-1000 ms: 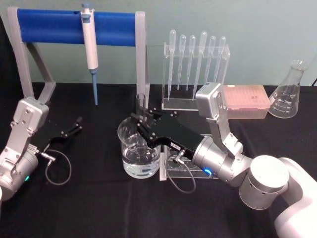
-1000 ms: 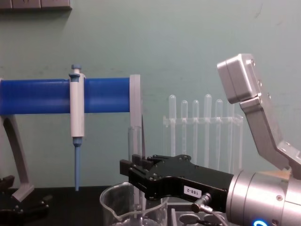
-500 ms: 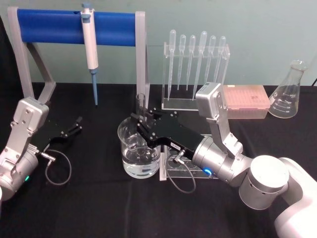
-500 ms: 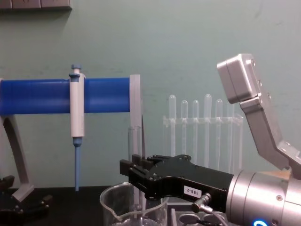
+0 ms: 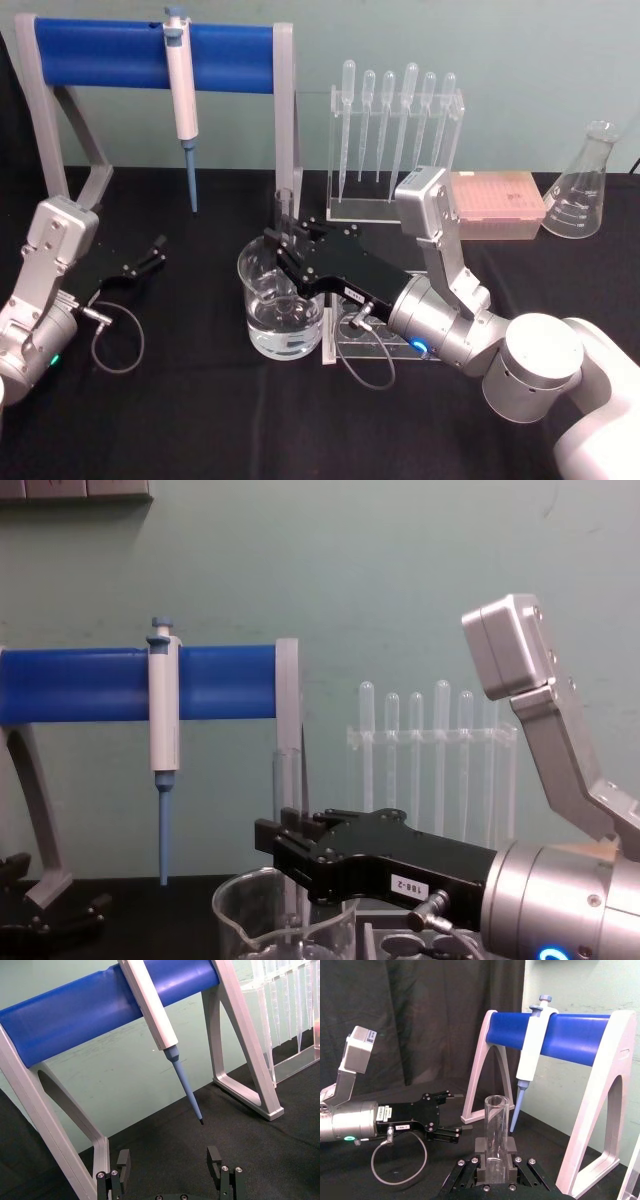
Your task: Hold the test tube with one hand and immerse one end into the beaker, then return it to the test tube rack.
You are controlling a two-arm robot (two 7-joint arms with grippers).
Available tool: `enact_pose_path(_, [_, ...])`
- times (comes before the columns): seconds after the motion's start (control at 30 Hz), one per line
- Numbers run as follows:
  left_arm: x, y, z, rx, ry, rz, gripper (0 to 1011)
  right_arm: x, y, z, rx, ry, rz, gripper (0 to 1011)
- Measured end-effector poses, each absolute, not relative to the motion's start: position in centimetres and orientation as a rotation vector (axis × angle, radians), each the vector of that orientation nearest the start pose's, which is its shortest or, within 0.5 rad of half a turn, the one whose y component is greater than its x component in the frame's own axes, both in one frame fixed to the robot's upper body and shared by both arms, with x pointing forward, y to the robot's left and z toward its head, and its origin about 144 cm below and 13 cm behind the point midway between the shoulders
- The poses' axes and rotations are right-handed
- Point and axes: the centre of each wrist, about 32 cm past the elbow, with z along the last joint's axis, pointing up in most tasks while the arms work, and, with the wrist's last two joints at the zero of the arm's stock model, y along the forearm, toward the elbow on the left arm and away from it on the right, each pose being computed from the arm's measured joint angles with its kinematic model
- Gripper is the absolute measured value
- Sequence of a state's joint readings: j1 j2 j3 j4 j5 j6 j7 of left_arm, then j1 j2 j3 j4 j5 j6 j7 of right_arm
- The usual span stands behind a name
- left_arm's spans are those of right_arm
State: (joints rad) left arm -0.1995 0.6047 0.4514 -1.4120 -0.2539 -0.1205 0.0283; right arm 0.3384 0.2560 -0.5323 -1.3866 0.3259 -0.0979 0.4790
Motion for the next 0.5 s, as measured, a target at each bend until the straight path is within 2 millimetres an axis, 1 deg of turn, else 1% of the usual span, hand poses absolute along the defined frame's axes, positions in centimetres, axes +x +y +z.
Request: enact_pose_path(0.5, [48.86, 30.97, 113.98, 0.304, -0.285, 1.248, 1000, 52.06, -15.98, 116.91, 0.024, -0.109, -0.637, 225])
